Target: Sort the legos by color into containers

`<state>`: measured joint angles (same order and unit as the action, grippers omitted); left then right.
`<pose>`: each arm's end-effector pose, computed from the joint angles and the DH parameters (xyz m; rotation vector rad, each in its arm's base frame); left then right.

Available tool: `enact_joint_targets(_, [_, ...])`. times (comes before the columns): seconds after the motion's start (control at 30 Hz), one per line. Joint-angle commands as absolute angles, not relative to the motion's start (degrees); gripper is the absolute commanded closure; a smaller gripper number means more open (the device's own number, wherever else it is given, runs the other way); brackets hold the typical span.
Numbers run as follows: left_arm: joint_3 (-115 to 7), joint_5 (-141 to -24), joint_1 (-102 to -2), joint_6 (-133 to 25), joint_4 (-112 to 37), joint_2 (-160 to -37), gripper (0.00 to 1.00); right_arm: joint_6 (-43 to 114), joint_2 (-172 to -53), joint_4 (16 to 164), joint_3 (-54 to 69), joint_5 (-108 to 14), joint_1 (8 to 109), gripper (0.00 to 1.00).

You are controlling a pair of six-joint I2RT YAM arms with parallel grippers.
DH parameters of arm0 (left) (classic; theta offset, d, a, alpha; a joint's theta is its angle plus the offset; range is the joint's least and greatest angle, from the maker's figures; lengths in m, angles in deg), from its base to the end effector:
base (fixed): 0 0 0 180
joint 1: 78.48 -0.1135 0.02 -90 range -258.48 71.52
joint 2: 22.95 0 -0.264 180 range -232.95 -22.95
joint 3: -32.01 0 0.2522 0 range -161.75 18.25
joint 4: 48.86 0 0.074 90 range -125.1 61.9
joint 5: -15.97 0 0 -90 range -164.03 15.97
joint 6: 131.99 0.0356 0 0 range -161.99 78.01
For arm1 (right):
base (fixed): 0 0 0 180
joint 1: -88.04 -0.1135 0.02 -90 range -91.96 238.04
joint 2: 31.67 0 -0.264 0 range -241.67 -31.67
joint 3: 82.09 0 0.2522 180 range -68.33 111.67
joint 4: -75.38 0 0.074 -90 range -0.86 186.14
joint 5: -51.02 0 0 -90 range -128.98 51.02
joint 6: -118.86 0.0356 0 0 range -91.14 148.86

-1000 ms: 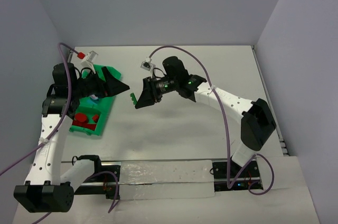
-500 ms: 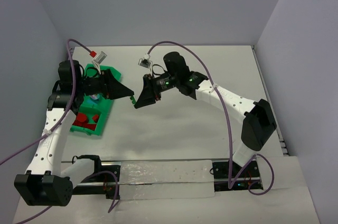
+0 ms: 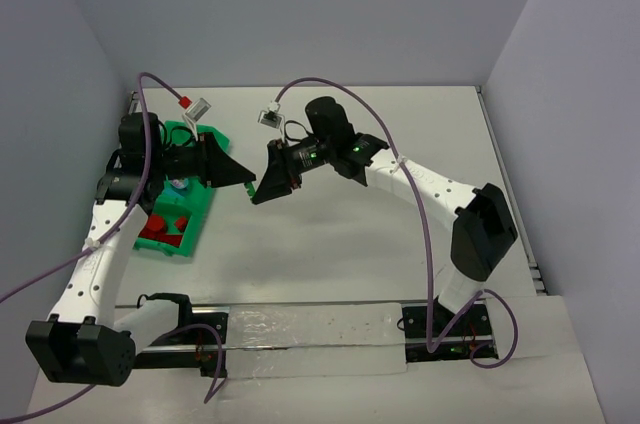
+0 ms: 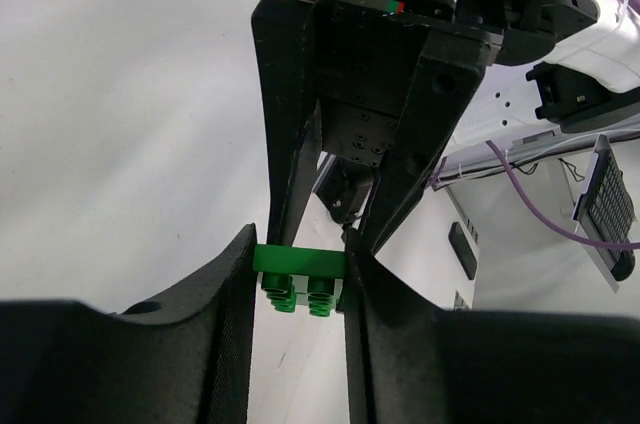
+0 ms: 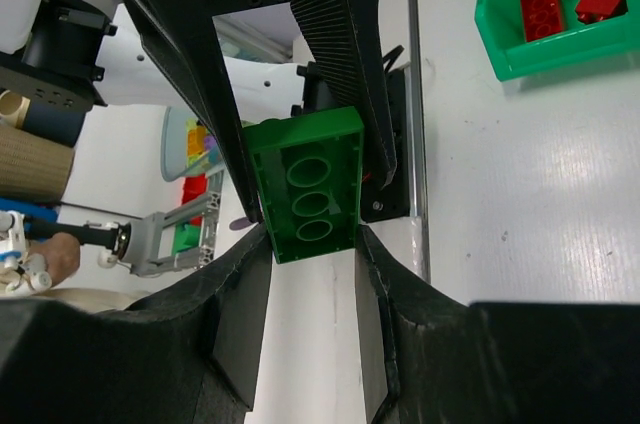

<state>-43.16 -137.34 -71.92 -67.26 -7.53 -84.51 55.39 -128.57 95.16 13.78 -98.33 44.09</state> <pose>0.2140 -0.0566 0.3631 0.3964 2.0252 -1.4669 0.2595 0.2927 0.3383 -1.0985 1.8901 1.7567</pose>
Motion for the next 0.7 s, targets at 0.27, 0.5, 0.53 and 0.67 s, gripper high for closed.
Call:
enact_joint_targets(0.27, [-48.56, -106.46, -71.99, -70.46, -1.88, -89.6, 1.0, 49.36, -123.56, 108.24, 16.0, -83.64, 47.43, 0.0])
enact_joint_targets(0.5, [-57.98, -66.57, -72.38, -80.85, 5.49, -99.21, 1.0, 41.43, -113.78, 122.56, 13.14, -59.9, 47.5, 0.0])
enact_joint_targets(0.53, [-59.35, -61.75, -72.55, -81.54, 6.13, -100.98, 1.0, 41.43, -112.3, 122.68, 11.61, -58.64, 47.45, 0.0])
enact_joint_targets(0.67, [-63.34, -51.49, -72.91, -83.63, 4.04, -107.6, 1.0, 41.77, -107.04, 123.24, 4.55, -57.91, 47.34, 0.0])
